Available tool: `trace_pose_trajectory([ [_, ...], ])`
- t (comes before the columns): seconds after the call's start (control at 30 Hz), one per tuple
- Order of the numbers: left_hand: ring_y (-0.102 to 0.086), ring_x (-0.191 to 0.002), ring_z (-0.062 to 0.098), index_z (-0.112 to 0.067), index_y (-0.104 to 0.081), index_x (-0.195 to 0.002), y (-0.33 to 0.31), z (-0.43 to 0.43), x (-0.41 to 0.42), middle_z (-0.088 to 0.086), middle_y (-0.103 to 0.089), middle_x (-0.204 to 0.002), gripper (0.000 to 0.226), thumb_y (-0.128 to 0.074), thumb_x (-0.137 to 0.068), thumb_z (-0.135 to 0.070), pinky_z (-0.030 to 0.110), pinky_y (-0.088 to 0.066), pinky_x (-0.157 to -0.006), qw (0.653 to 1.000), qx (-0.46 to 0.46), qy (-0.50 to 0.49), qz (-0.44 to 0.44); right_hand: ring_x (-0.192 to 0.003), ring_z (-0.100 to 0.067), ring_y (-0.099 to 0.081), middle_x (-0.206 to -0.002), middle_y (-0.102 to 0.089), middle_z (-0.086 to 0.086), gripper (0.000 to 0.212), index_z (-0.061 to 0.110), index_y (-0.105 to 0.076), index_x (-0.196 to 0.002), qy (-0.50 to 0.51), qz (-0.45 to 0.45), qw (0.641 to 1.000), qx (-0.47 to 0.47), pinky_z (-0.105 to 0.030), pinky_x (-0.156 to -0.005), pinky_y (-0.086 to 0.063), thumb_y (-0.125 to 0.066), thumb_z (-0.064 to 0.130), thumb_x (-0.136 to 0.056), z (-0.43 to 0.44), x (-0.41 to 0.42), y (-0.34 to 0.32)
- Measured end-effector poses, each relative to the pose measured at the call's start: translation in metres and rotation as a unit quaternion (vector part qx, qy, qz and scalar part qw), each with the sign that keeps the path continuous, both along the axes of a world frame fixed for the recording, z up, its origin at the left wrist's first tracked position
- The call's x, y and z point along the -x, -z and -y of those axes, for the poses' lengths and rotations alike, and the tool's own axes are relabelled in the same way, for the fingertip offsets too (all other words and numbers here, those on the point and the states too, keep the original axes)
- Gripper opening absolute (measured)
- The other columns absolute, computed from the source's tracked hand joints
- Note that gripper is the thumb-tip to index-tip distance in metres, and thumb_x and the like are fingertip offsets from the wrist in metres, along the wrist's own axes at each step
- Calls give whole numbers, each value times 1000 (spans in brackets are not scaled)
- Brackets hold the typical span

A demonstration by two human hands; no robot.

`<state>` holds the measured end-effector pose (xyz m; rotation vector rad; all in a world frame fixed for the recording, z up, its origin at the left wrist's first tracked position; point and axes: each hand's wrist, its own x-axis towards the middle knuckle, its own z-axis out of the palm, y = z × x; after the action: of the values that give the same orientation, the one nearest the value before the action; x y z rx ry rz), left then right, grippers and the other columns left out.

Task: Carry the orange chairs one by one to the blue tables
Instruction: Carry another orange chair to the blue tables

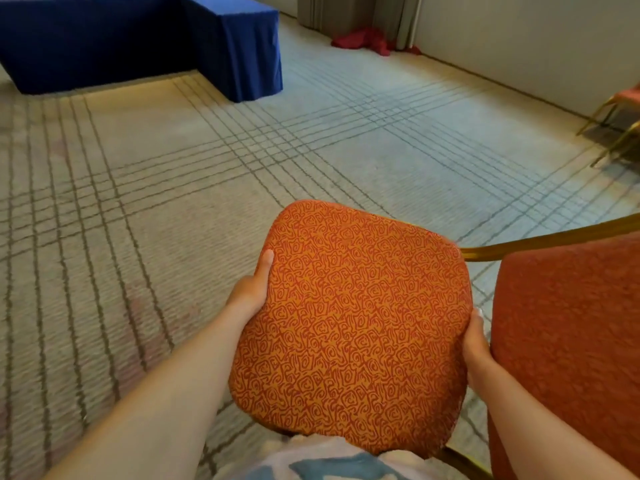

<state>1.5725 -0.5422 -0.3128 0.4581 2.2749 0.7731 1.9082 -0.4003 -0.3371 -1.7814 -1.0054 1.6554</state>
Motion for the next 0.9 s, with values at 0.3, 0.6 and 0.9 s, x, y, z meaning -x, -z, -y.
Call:
trace_pose_trajectory([
  [0.3,-54,-120,35,-3,-62,-125,3,-177,38,22,-59,-128,111,-15,-74,-89,38,-38,-102,997,44,-40,43,-134,-33,-43,-148,-45,-13,70,19,-37,-149,-39,24,998,44,-44,-111,-33,-11,61,-99,-190,41,5],
  [0.6,-52,-124,36,-3,-61,-126,19,-318,99,24,-57,-131,107,-17,-78,-86,39,-36,-105,996,67,-38,37,-132,-31,-46,-146,-48,-10,74,20,-41,-147,-21,35,995,89,-43,-111,-36,-12,66,-97,-320,101,35],
  [0.9,-51,-124,38,1,-58,-128,21,-521,207,26,-54,-133,107,-15,-80,-85,38,-36,-104,998,56,-10,36,-135,-31,-42,-147,-46,-9,70,19,-39,-148,4,20,997,78,-39,-106,-36,-11,61,-100,-501,205,32],
])
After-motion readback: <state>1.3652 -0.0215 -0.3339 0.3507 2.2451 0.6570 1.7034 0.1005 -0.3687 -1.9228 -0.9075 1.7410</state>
